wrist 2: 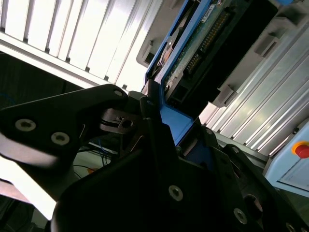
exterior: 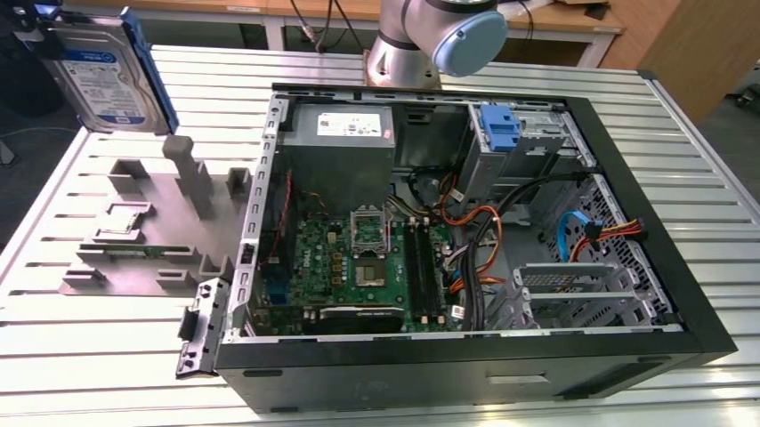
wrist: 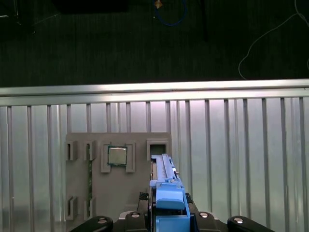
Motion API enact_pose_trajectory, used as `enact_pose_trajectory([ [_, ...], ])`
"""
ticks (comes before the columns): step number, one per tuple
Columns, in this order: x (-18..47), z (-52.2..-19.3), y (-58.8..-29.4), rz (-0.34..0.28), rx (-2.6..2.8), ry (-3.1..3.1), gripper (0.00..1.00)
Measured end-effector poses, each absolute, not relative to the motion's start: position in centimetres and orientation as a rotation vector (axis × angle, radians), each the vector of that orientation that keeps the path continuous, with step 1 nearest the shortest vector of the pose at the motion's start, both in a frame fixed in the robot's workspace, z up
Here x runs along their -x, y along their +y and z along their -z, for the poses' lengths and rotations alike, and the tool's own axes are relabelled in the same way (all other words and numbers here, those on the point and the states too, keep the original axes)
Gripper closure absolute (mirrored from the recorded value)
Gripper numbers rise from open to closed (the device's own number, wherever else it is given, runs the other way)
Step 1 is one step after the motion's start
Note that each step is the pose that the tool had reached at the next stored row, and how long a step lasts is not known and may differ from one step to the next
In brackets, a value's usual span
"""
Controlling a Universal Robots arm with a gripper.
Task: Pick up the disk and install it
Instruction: 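Pick up the disk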
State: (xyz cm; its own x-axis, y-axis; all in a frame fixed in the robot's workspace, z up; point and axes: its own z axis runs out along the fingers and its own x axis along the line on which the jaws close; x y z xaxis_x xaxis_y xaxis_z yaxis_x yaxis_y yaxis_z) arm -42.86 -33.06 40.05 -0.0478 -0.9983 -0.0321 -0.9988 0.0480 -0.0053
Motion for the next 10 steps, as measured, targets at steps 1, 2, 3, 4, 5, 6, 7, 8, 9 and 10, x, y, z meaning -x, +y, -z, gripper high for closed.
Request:
enact_pose_trajectory([
  [1, 42.86, -40.10, -33.06, -0.028, 2.149, 2.254, 0.63],
  [2, 42.86, -40.16, -33.06, -0.028, 2.149, 2.254, 0.63],
  [3, 42.86, -40.22, -33.06, -0.028, 2.149, 2.254, 0.63],
  [4, 42.86, -40.27, -33.06, -0.028, 2.149, 2.254, 0.63],
  [5, 42.86, -40.31, -33.06, -0.028, 2.149, 2.254, 0.63],
  [6, 42.86, -40.35, -33.06, -0.028, 2.149, 2.254, 0.63],
  [7, 42.86, -40.40, -33.06, -0.028, 2.149, 2.254, 0.63],
  [8, 42.86, -40.46, -33.06, -0.028, 2.149, 2.254, 0.63],
  [9, 42.86, -40.54, -33.05, -0.028, 2.149, 2.255, 0.63],
  [10, 42.86, -40.57, -33.06, -0.028, 2.149, 2.254, 0.63],
])
